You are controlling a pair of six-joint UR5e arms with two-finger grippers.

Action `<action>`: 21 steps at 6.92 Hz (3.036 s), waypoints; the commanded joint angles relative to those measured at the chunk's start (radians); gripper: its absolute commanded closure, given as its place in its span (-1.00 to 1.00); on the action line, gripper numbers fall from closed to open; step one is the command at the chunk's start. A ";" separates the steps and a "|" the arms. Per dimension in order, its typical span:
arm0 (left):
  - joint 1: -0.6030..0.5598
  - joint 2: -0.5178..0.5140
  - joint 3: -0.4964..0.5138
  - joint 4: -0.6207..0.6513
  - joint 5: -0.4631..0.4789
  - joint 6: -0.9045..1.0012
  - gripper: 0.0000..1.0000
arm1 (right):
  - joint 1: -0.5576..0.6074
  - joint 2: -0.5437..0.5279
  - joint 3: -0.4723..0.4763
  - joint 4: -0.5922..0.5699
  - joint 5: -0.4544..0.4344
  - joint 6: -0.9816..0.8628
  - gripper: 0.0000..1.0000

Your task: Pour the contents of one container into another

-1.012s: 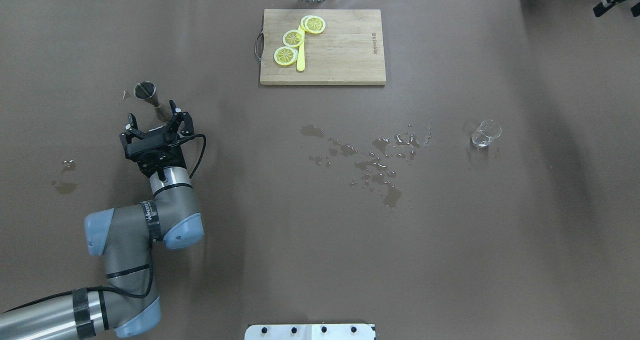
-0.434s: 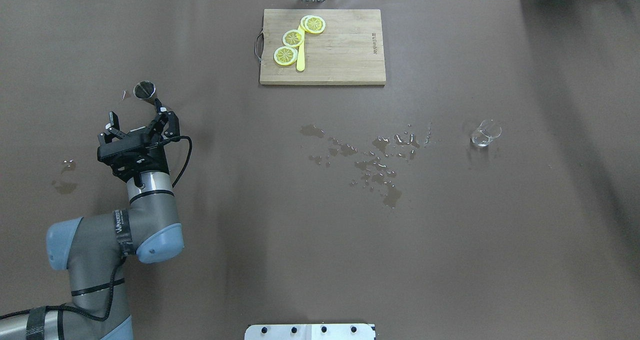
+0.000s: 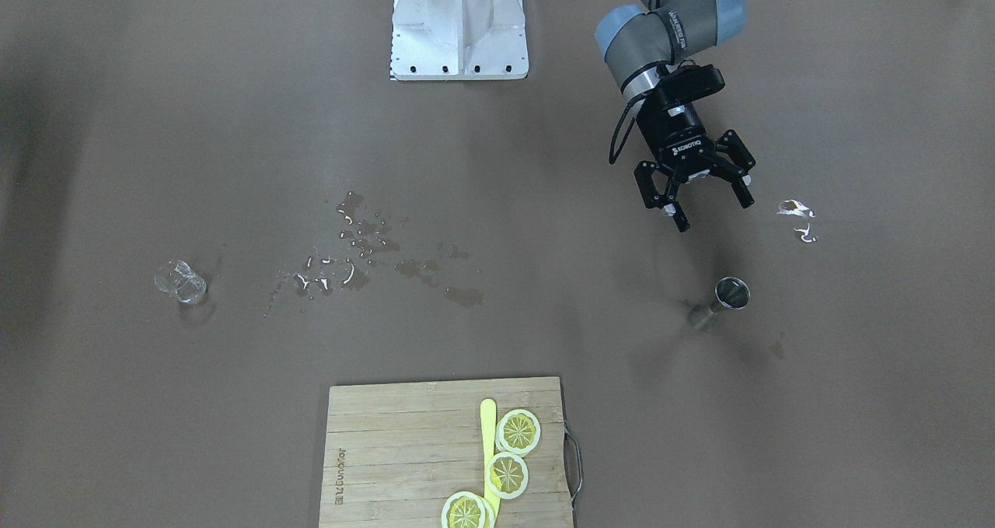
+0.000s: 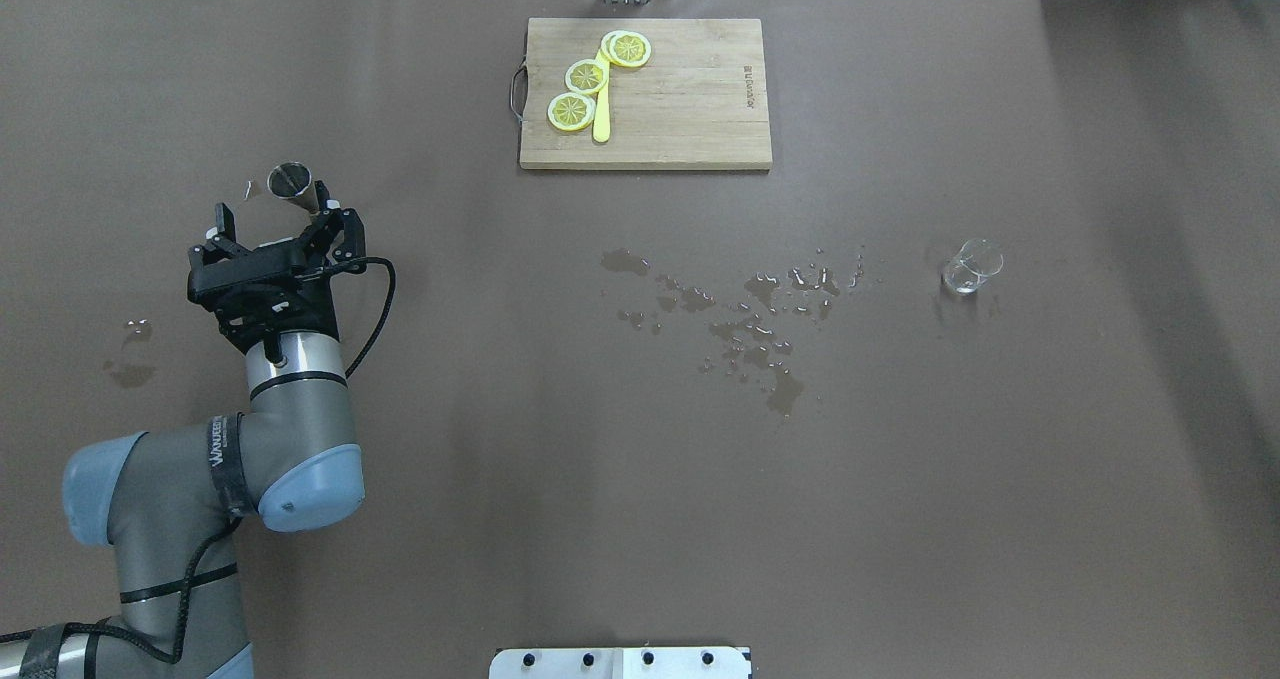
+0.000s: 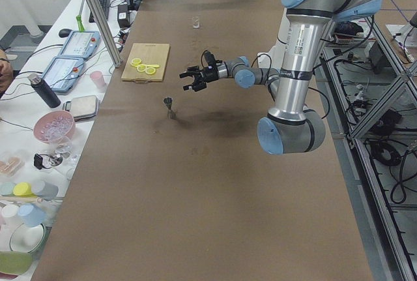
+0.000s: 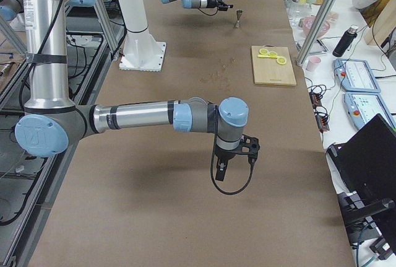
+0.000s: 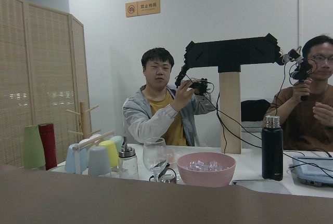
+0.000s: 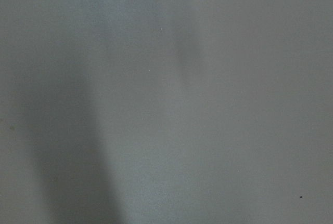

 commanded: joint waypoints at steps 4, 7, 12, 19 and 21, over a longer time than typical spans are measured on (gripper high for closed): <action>-0.249 -0.155 -0.002 -0.234 -0.644 0.859 -0.97 | 0.003 -0.024 0.019 0.003 0.008 0.000 -1.00; -0.552 -0.149 0.197 -0.515 -1.194 1.089 -0.97 | 0.000 -0.015 0.019 0.003 0.005 0.009 -1.00; -0.967 -0.088 0.622 -0.622 -1.826 1.420 -0.97 | 0.001 -0.026 0.025 0.003 0.002 0.009 -1.00; -1.253 0.200 0.422 0.023 -1.989 1.768 -0.97 | 0.001 -0.021 0.005 0.003 0.011 0.011 -1.00; -1.265 0.243 0.408 0.026 -1.970 1.724 -0.97 | 0.000 -0.023 -0.003 0.002 0.011 0.009 -1.00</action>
